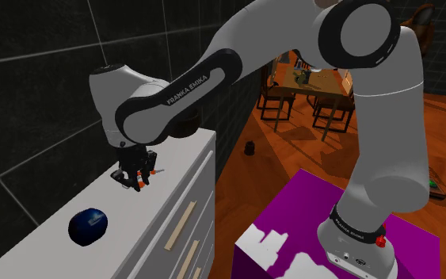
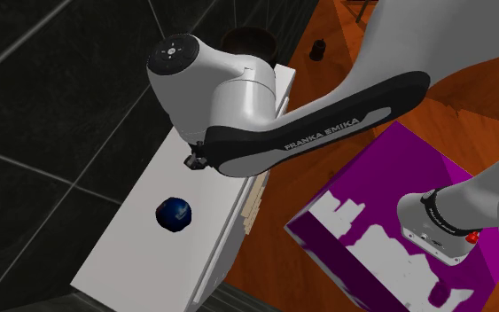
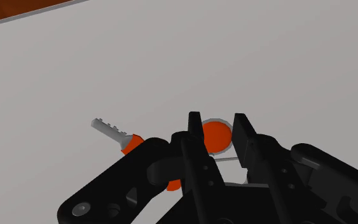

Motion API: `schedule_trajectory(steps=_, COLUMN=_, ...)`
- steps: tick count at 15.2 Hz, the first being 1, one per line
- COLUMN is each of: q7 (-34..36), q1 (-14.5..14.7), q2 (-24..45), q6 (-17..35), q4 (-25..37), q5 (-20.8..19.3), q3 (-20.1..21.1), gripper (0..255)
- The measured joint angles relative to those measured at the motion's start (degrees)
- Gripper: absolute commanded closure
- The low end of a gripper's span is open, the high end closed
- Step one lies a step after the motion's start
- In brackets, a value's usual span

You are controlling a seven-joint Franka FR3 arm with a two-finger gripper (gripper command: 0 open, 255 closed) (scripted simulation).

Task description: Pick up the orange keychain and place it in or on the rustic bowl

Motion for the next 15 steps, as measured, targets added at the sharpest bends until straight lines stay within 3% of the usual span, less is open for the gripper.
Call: schedule_trajectory(steps=15, q7=-1.54, q1=-0.70, q2=-3.66, q6=-8.24, q4=4.34, q5=2.48, q3=1.12, gripper=255)
